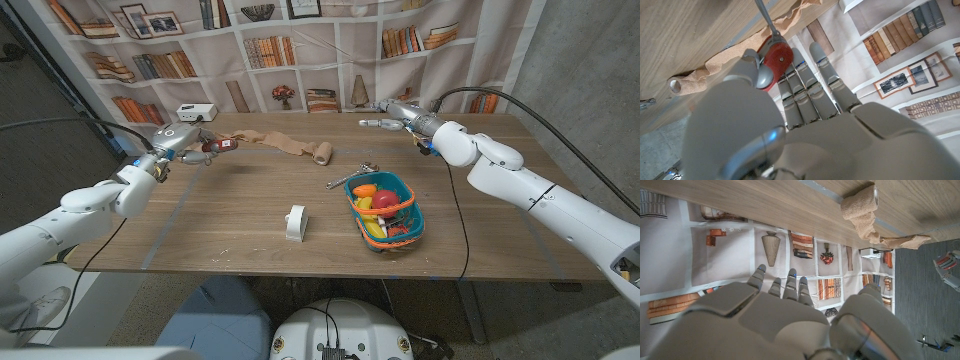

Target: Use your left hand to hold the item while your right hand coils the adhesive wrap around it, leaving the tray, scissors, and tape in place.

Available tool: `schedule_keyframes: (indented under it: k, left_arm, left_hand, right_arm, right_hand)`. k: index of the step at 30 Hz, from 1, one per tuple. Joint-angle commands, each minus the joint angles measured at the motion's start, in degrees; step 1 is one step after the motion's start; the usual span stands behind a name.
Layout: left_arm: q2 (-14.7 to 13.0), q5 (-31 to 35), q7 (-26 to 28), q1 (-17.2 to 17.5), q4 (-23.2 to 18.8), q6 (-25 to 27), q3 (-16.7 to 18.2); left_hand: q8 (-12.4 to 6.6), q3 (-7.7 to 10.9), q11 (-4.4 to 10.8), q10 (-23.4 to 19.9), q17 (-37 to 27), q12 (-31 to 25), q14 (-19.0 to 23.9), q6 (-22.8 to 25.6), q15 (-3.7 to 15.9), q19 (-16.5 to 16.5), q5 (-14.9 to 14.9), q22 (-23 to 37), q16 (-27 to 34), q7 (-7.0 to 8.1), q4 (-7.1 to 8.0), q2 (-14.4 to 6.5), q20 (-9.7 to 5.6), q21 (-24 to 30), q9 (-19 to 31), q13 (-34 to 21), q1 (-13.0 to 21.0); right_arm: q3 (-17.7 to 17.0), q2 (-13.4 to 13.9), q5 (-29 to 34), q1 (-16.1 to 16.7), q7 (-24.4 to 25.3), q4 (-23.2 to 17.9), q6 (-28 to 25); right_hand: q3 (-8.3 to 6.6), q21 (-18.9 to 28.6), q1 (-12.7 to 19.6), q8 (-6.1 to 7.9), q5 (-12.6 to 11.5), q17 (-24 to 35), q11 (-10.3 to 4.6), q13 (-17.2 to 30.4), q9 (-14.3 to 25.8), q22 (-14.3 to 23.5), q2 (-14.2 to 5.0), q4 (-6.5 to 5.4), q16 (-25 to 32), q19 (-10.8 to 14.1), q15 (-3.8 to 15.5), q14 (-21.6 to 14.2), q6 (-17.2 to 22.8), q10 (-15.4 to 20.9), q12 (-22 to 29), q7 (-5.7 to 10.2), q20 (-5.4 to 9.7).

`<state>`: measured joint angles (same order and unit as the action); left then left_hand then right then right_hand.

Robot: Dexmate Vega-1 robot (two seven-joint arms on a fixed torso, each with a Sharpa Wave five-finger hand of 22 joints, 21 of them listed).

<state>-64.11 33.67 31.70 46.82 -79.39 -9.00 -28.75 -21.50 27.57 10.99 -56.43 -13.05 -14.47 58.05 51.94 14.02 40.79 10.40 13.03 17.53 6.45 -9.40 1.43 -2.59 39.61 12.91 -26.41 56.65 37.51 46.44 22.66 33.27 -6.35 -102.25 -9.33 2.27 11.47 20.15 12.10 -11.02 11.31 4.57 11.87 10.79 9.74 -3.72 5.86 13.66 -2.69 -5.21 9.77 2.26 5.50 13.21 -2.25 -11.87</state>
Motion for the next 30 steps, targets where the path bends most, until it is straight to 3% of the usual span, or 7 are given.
schedule_keyframes:
  k: [1, 30]
  left_arm:
    - [0.5, 0.4, 0.0, -1.0, 1.0, -0.7, -0.5]
    - [1.7, 0.9, -0.1, -3.0, 3.2, -1.8, -2.1]
  left_hand:
    - [-0.18, -0.06, 0.42, -1.1, -0.1, 0.2, 0.5, 2.9, -0.21, -0.4, 0.4, 0.0, -0.1, 2.25, 0.01, -10.5, 0.05, 0.0, 0.3, -0.2, 10.2]
    - [0.24, -0.37, 0.36, -1.1, -0.2, 0.6, 0.5, 2.8, -0.22, -2.0, 0.3, -1.0, -0.5, 2.22, 0.06, -10.7, 0.3, 0.3, 0.3, -0.4, 10.3]
  right_arm:
    - [1.3, -1.1, 1.6, -1.5, -1.7, -0.1, 1.1]
    - [3.9, -4.6, 2.2, -4.1, -5.9, 1.2, 3.1]
  right_hand:
    - [0.08, -0.2, 0.8, -0.02, 0.0, 0.3, -0.01, 0.3, 0.1, 0.1, 0.04, 0.41, -0.1, 0.2, 0.18, 1.0, 0.0, 0.4, 0.0, -0.5, -0.19]
    - [-0.01, -0.4, 1.0, -0.53, 0.1, 0.4, 1.06, 0.3, 0.2, 0.1, 0.1, 0.61, -0.4, 0.2, -0.41, 1.4, -0.9, -0.5, -0.6, -0.88, -0.27]
